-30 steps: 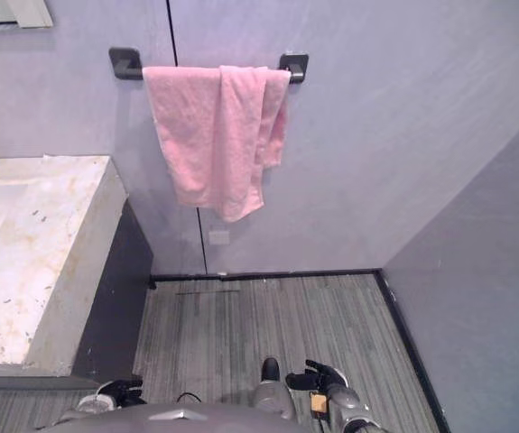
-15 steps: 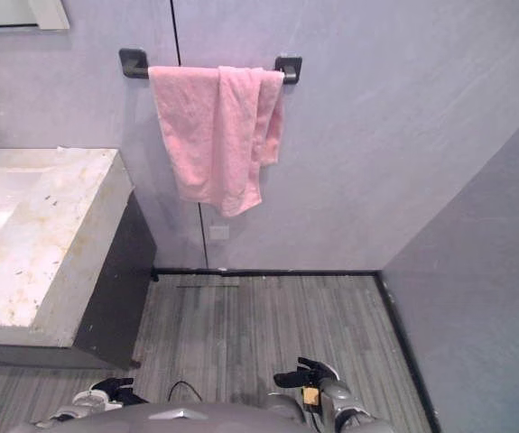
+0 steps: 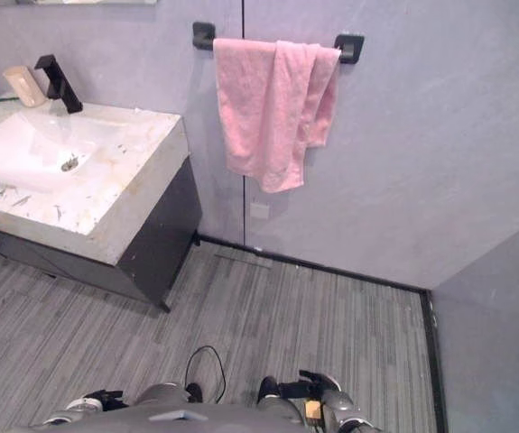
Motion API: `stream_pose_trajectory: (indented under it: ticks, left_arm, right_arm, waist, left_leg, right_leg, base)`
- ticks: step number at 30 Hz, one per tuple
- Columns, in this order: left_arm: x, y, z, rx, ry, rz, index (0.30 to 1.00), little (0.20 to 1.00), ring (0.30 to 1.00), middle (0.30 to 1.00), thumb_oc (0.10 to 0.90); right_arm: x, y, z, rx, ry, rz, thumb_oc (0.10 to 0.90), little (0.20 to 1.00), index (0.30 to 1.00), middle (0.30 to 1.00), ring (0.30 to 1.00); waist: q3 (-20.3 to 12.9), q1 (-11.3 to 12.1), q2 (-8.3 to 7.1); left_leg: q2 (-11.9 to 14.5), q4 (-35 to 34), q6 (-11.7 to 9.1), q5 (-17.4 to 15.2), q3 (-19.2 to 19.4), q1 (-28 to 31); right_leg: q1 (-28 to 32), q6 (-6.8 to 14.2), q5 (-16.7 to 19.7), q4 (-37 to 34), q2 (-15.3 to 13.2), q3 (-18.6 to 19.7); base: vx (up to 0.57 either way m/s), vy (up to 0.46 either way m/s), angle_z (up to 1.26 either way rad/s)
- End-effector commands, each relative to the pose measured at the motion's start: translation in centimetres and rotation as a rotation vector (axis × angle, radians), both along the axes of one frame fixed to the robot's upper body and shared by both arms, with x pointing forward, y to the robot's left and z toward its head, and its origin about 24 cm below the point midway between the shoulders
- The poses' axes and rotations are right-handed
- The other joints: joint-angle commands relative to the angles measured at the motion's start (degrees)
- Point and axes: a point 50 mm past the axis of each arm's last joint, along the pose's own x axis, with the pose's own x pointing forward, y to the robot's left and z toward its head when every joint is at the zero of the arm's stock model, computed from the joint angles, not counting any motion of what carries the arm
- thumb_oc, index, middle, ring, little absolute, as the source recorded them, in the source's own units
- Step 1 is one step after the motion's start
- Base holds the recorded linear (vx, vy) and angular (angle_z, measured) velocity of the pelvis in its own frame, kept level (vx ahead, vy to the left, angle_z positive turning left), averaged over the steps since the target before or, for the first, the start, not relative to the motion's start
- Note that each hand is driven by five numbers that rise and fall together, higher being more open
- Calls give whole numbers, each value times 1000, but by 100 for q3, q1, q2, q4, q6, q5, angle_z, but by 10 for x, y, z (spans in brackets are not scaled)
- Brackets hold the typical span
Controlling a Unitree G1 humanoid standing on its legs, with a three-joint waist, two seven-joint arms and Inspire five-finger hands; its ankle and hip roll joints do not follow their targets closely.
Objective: Organize the bathroom.
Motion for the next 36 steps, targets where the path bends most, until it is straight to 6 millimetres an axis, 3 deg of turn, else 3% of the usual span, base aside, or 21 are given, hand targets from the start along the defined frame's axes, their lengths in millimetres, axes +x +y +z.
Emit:
stream_pose_trajectory:
  ticks: [1, 4, 8, 11, 14, 15, 17, 18, 20, 23, 25, 28, 29, 31, 32, 33, 36]
  left_arm:
    - [0, -17, -4, -49, -26, -50, 900, 900, 900, 900, 800]
    - [0, -16, -4, -48, -26, -28, 900, 900, 900, 900, 800]
    - [-2, -17, -4, -53, -29, -9, 900, 900, 900, 900, 800]
    - [-2, -19, -5, -54, -21, -31, 900, 900, 900, 900, 800]
    - [-3, -15, -4, -54, -12, -44, 900, 900, 900, 900, 800]
    - [-2, -14, -4, -54, -9, -55, 900, 900, 900, 900, 800]
    - [-3, -14, -4, -53, -7, -56, 900, 900, 900, 900, 800]
    - [-2, -14, -4, -46, -7, -87, 900, 900, 900, 900, 800]
    - [-1, -14, -3, -43, -11, -102, 900, 900, 900, 900, 800]
    - [4, -13, -2, -33, -14, -134, 900, 900, 900, 900, 800]
    - [5, -9, -1, -14, -11, -140, 900, 900, 900, 900, 800]
    - [8, -4, 1, 5, -16, -102, 900, 900, 900, 900, 800]
    - [9, -4, 1, 10, -17, -91, 900, 900, 900, 900, 800]
    - [9, -4, 1, 15, -14, -85, 900, 900, 900, 900, 800]
    - [9, -4, 1, 15, -14, -85, 900, 900, 900, 900, 800]
    - [9, -5, 1, 24, -16, -80, 900, 900, 900, 900, 800]
    - [7, -6, 0, 12, -29, -49, 900, 900, 900, 900, 800]
  right_arm:
    - [6, -7, 2, -21, 17, -22, 800, 900, 900, 900, 900]
    - [3, -11, 1, -35, 38, -5, 800, 900, 900, 900, 900]
    - [5, -16, 3, -54, 42, 2, 800, 900, 900, 900, 900]
    - [9, -19, 5, -64, 29, -15, 800, 900, 900, 900, 900]
    - [12, -19, 6, -64, 23, -24, 800, 900, 900, 900, 900]
    - [15, -16, 6, -62, 22, -10, 800, 900, 900, 900, 900]
    - [16, -15, 6, -63, 21, -10, 800, 900, 900, 900, 900]
    - [19, -12, 6, -50, 10, -34, 800, 900, 900, 900, 900]
    - [19, -11, 6, -51, 8, -26, 800, 900, 900, 900, 900]
    - [15, -11, 5, -49, 15, -57, 800, 900, 900, 900, 900]
    - [13, -10, 4, -44, 17, -55, 800, 900, 900, 900, 900]
    - [11, -9, 3, -42, 38, -23, 800, 900, 900, 900, 900]
    - [8, -10, 2, -43, 50, -19, 800, 900, 900, 900, 900]
    - [4, -10, 1, -41, 63, -22, 800, 900, 900, 900, 900]
    - [4, -10, 1, -41, 63, -22, 800, 900, 900, 900, 900]
    - [-6, -9, -2, -37, 83, -44, 800, 900, 900, 900, 900]
    - [-10, -9, -3, -39, 86, -45, 800, 900, 900, 900, 900]
  waist:
    - [-249, 113, 195]
    - [-419, 72, 204]
    - [-564, 51, 253]
    - [-626, -42, 357]
    - [-602, -105, 386]
    - [-539, -122, 393]
    - [-523, -125, 392]
    - [-418, -131, 363]
    - [-376, -150, 354]
    - [-311, -211, 362]
    - [-254, -226, 369]
    - [-260, -240, 412]
    - [-279, -257, 419]
    - [-335, -262, 377]
    - [-335, -262, 377]
    - [-406, -294, 275]
    - [-404, -264, 248]
  left_leg:
    - [310, -1027, 104, 322, -237, 469]
    - [504, -855, -76, 459, -382, 683]
    - [528, -912, -183, 453, -569, 888]
    - [384, -1781, -110, 47, -484, 1238]
    - [293, -2222, -21, -184, -446, 1476]
    - [128, -2512, 95, -188, -503, 1540]
    - [92, -2563, 124, -189, -512, 1560]
    - [-151, -2699, 303, -199, -616, 1508]
    - [-238, -2716, 374, -191, -670, 1461]
    - [-337, -2716, 480, -135, -815, 1374]
    - [-379, -2716, 571, -20, -783, 1301]
    - [-360, -2705, 674, 131, -726, 1190]
    - [-369, -2696, 712, 153, -755, 1167]
    - [-439, -2685, 757, 143, -846, 1152]
    - [-439, -2685, 757, 143, -846, 1152]
    - [-606, -2644, 829, 104, -1054, 1111]
    - [-588, -2571, 806, 155, -1131, 1048]
  right_leg:
    - [179, 334, -429, 119, 680, 378]
    - [68, 321, -337, 44, 612, 228]
    - [-139, 384, -175, 10, 526, 153]
    - [-494, 608, 84, 78, 379, 125]
    - [-727, 781, 291, 166, 237, 120]
    - [-890, 975, 501, 180, 128, 165]
    - [-926, 1009, 539, 185, 114, 184]
    - [-1095, 1161, 753, 168, 14, 286]
    - [-1172, 1197, 810, 149, -7, 380]
    - [-1257, 1186, 818, 154, 64, 657]
    - [-1326, 1058, 620, 777, 189, 813]
    - [-1194, 862, 87, 1217, 594, 987]
    - [-1090, 738, -134, 1284, 850, 1136]
    - [-880, 606, -293, 1142, 1119, 1291]
    - [-880, 606, -293, 1142, 1119, 1291]
    - [-633, 505, -256, 755, 1368, 1673]
    - [-487, 469, -280, 667, 1401, 1713]
  base:
    - [-134, 98, 67]
    - [-207, 173, 98]
    - [-184, 204, 98]
    - [-181, 272, 24]
    - [-170, 267, 61]
    - [-190, 291, 29]
    - [-172, 239, 11]
    - [-262, 337, 8]
    - [-178, 241, 1]
    - [-122, 168, 35]
    - [-176, 138, 53]
    - [-104, 64, 17]
    - [0, 0, 0]
    - [9, -5, 6]
    - [79, -37, 18]
    - [90, -44, 24]
    - [51, -49, 64]
